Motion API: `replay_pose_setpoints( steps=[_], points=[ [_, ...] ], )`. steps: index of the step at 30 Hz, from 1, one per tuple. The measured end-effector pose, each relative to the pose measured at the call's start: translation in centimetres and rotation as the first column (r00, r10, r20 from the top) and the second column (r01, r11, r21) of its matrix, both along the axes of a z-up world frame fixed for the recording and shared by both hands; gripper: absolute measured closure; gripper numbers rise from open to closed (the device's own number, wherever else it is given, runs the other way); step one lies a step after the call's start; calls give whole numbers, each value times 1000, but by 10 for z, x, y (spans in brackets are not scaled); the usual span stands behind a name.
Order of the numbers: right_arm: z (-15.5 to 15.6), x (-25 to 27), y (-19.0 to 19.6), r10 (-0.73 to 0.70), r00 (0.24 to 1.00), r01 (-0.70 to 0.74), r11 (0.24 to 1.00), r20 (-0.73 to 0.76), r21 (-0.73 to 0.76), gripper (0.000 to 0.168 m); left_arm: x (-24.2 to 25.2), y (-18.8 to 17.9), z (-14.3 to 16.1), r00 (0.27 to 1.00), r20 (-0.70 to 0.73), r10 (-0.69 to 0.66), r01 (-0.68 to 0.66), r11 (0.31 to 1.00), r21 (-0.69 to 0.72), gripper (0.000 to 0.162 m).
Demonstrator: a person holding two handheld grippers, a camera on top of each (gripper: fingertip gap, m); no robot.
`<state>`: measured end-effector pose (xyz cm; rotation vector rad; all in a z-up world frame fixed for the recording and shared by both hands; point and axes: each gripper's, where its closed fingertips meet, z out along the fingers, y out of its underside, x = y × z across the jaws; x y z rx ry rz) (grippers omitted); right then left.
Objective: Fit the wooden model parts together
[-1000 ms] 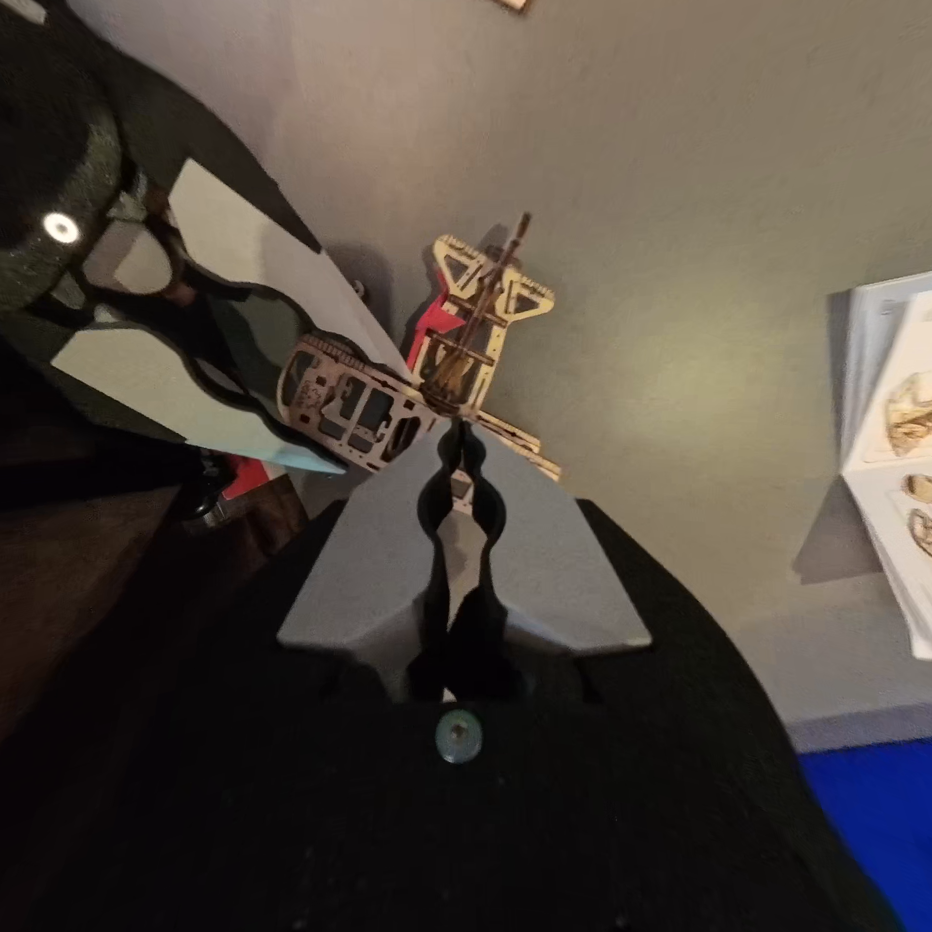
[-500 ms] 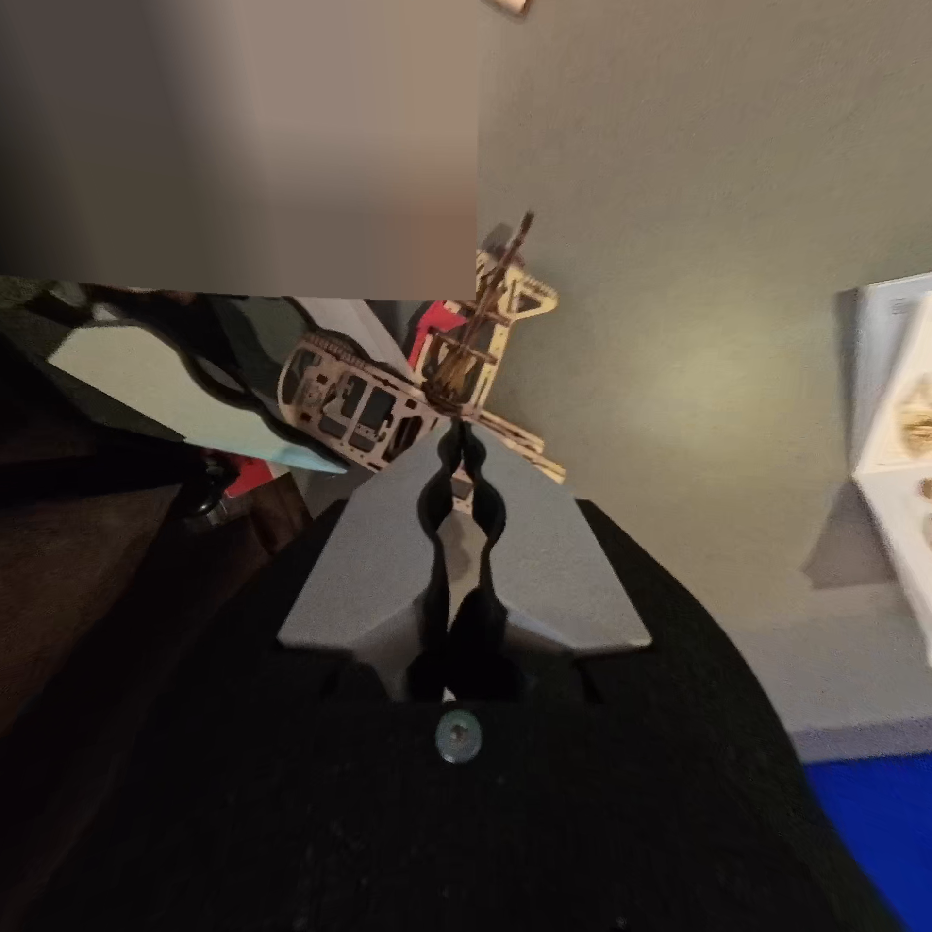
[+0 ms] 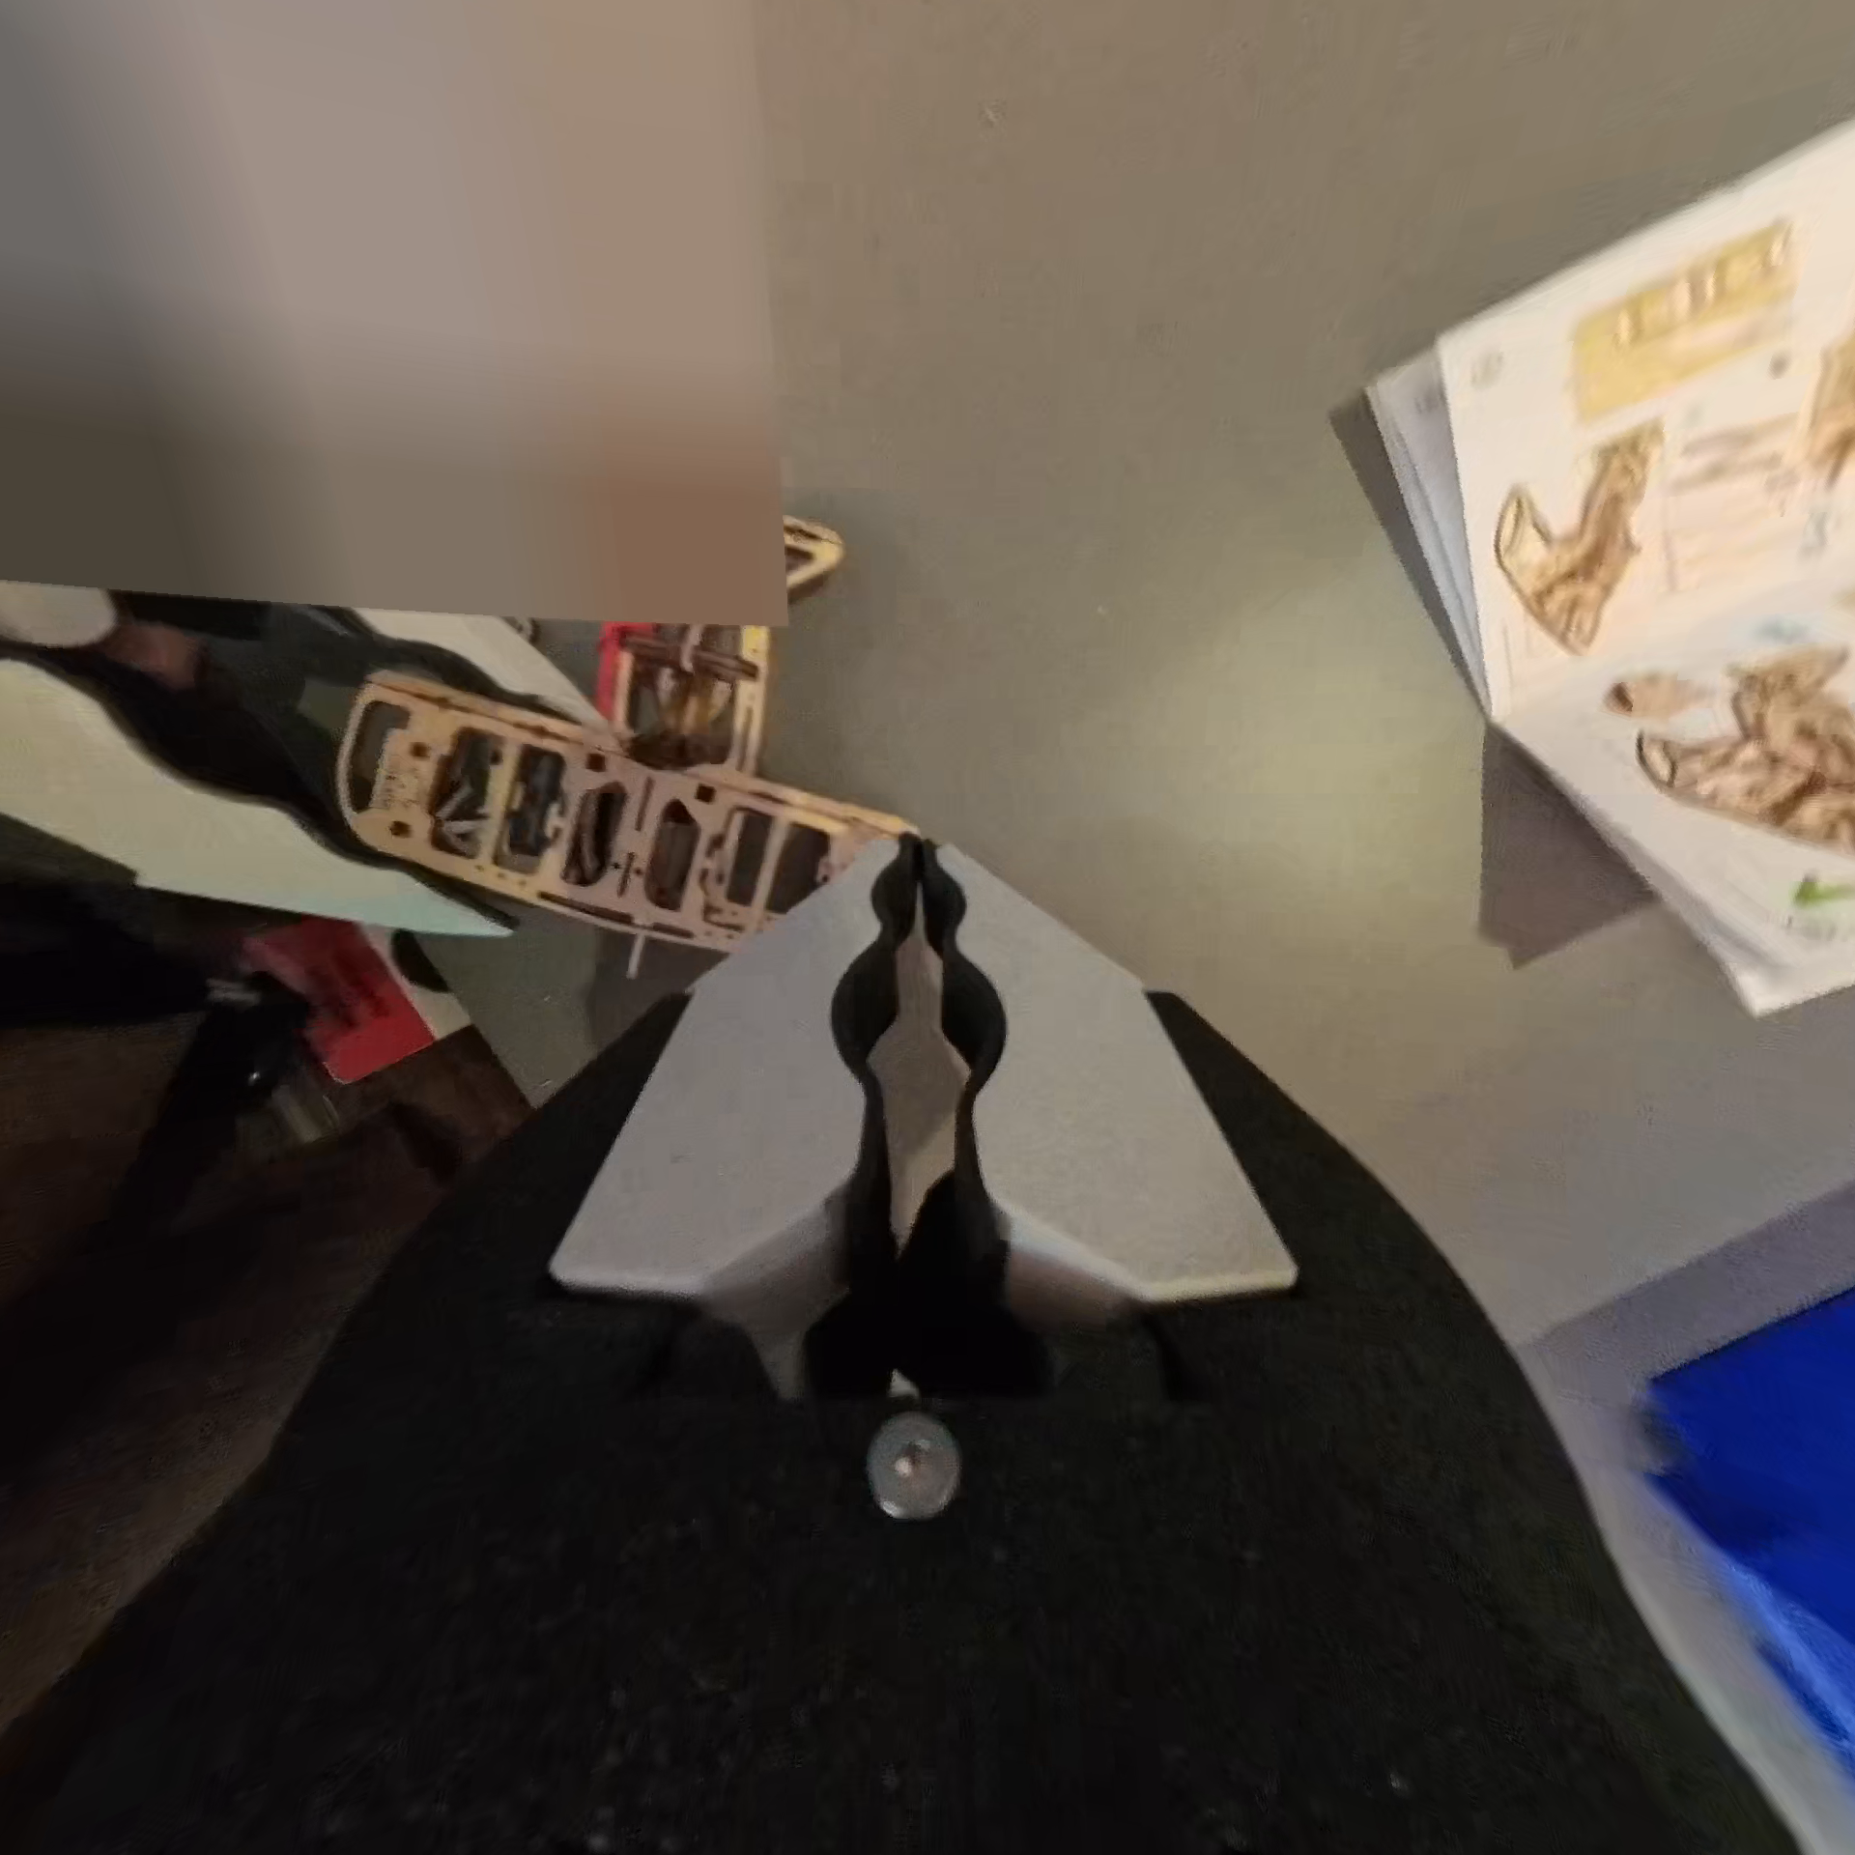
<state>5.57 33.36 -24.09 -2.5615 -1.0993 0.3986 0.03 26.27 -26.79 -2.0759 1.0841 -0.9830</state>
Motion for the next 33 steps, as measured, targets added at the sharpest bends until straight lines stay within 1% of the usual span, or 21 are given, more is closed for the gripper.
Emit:
replay_pose_setpoints(
  steps=[2,3,4,5,6,7,10,11,12,14,15,16,18,19,21,22,24,26,29,31,33],
  points=[
    [-10,14,-4,-132,987,127,990,-92,-56,162,0,0,0,1000,9,5,-5,1000,-2,117],
    [-12,14,-9,-213,959,192,973,-185,-127,150,0,0,0,1000,18,9,-9,1000,-4,117],
    [-10,11,-11,-296,907,241,948,-299,-206,136,0,-1,0,1000,29,12,-12,1000,-9,117],
    [-6,9,-13,-365,841,272,923,-400,-272,126,0,-1,0,999,39,16,-15,1000,-17,117],
    [-4,9,-14,-413,783,288,904,-465,-317,121,0,-1,0,999,43,17,-16,1000,-19,117],
    [-5,11,-16,-439,750,300,893,-496,-336,117,0,-1,0,999,43,16,-15,1000,-18,117],
    [-6,15,-20,-438,727,335,899,-528,-283,112,1,-2,0,1000,28,14,-14,1000,-5,117],
    [-5,14,-20,-424,730,340,906,-536,-254,113,2,-3,0,1000,23,8,-8,1000,-4,117],
    [-4,15,-18,-397,747,345,917,-534,-199,120,3,-4,0,1000,20,-1,1,1000,-4,117],
    [0,16,-12,-290,815,321,947,-502,-26,150,4,-7,0,1000,15,-19,19,1000,-8,117],
    [-1,14,-14,-219,855,276,960,-469,54,166,5,-9,0,999,16,-36,36,999,-12,117],
    [-3,12,-16,-144,893,216,968,-425,126,168,6,-12,1,998,17,-61,61,998,-14,117],
    [-11,11,-20,-35,935,126,963,-353,237,168,4,-15,2,996,12,-91,92,995,-31,117],
    [-14,10,-21,-2,936,103,957,-352,271,168,3,-18,2,994,15,-110,110,993,-50,118],
    [-13,5,-30,20,906,103,959,-422,264,168,3,-26,3,987,17,-161,162,982,-97,118],
    [-12,4,-34,2,889,120,964,-458,236,168,2,-26,4,985,15,-170,171,981,-96,111],
    [-11,8,-40,-49,860,168,967,-508,193,168,-2,-29,3,980,-23,-196,194,978,-72,102],
    [-7,20,-42,-94,850,237,947,-518,217,168,-9,-28,1,970,-130,-208,211,977,13,96],
    [4,38,-52,-126,835,309,913,-535,266,168,-15,-23,9,955,-243,-171,214,963,163,96],
    [7,45,-65,-149,820,340,904,-552,261,168,-14,-23,20,958,-246,-148,201,958,207,98],
    [6,46,-77,-160,802,363,895,-575,258,168,-9,-25,30,961,-233,-145,196,958,209,100]
  ],
)
